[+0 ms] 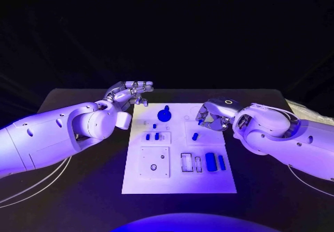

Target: Assemble the parts on the task board

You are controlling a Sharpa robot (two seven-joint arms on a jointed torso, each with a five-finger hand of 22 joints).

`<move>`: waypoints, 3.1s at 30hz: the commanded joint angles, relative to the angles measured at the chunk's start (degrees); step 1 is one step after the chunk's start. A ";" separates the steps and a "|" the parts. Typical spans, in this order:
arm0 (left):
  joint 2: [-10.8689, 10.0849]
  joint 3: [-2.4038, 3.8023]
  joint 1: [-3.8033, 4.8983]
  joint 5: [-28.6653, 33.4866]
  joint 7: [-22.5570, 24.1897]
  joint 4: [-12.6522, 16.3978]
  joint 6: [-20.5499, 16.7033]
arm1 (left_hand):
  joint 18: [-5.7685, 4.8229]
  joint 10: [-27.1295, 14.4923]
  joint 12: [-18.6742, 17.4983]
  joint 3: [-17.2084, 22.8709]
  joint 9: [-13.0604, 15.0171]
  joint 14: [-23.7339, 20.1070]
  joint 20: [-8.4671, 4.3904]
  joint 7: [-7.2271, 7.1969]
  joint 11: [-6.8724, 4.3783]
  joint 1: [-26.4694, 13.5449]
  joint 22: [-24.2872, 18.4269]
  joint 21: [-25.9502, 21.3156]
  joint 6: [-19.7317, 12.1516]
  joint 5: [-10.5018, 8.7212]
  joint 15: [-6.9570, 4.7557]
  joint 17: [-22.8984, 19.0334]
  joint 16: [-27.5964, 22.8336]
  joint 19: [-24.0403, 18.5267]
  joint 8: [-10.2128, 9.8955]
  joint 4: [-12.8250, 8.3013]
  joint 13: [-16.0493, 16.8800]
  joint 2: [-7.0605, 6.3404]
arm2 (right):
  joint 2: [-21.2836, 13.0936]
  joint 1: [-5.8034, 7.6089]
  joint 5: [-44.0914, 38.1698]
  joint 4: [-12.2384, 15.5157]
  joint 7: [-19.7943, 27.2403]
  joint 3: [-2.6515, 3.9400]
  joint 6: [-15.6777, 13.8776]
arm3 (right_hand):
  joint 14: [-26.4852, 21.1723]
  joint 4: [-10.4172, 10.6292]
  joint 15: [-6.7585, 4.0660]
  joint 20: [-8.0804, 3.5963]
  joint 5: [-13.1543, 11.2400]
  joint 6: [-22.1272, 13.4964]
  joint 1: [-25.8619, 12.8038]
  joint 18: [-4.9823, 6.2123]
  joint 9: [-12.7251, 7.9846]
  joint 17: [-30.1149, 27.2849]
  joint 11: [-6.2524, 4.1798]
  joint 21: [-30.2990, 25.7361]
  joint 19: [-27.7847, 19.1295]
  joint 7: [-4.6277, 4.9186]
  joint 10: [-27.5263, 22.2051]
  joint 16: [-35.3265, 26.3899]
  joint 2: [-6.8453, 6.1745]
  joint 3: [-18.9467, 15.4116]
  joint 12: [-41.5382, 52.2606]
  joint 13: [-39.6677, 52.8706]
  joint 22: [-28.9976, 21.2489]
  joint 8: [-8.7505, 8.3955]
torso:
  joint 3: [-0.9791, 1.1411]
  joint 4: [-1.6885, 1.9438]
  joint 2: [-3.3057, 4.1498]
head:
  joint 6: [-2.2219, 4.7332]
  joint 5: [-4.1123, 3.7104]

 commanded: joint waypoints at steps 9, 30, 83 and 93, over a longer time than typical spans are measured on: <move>0.37 0.03 -0.02 0.26 0.67 -0.17 1.34 | 1.02 -0.56 0.42 -0.35 0.00 -0.56 -0.05 0.02 0.09 -0.06 -0.10 -0.45 -0.50 -0.23 -0.09 -0.20 -0.42 -0.26 0.36 -0.08 0.04 0.61 | 3.53 -1.39 3.57 5.91 1.15 0.01 -1.57 | 1.14 -0.18 -0.49 -0.10 0.03 0.23 -0.39 -0.30 0.07 0.06 -0.07 0.36 0.30 0.20 0.48 0.39 0.48 0.66 -0.16 -0.05 0.15 -0.04 | -0.16 0.15 0.04 | -0.31 1.88; 0.72 0.03 -0.02 0.26 0.62 0.05 1.56 | 1.02 -0.56 0.42 -0.35 0.00 -0.56 -0.05 0.02 0.09 -0.06 -0.10 -0.45 -0.50 -0.23 -0.09 -0.20 -0.42 -0.26 0.36 -0.08 0.04 0.61 | 10.66 -8.12 1.97 2.36 2.55 -0.73 0.91 | 1.18 -0.41 -0.40 -0.08 0.31 -0.06 -0.55 -0.34 0.02 0.21 0.08 0.53 0.38 0.38 0.30 0.64 0.62 1.18 -0.54 -0.10 0.36 -0.30 | -0.07 0.00 0.12 | -1.74 4.89; 0.96 0.01 -0.04 0.26 -0.08 -0.36 2.39 | 1.02 -0.64 0.49 -0.49 0.00 -0.66 -0.04 0.03 0.10 0.02 -0.15 -0.52 -0.56 -0.23 -0.08 -0.39 -0.49 -0.27 0.37 -0.12 0.03 0.71 | 13.51 -9.58 1.64 -1.00 1.03 -1.18 3.46 | 1.01 0.48 1.19 1.18 1.16 -5.24 -5.13 -0.26 -1.11 0.10 2.03 0.38 -0.12 2.26 -5.22 1.33 -2.78 -0.69 -2.65 -0.27 -0.15 -1.39 | -0.03 0.01 0.04 | -2.87 5.77; 1.04 0.00 -0.04 0.26 -0.16 -0.57 2.46 | 1.02 -0.73 0.54 -0.62 -0.01 -0.73 -0.03 0.06 0.12 0.04 -0.19 -0.57 -0.63 -0.24 -0.07 -0.45 -0.50 -0.29 0.37 -0.14 0.03 0.77 | 13.25 -9.58 2.11 -0.96 1.31 -1.20 -1.38 | -0.04 -0.14 2.10 2.17 1.50 -8.40 -5.05 0.55 -1.15 -2.75 3.16 -1.80 -2.47 3.18 -10.96 -0.26 -3.41 -2.82 -2.23 -0.17 -4.10 -1.35 | 0.00 0.01 0.07 | -2.80 5.72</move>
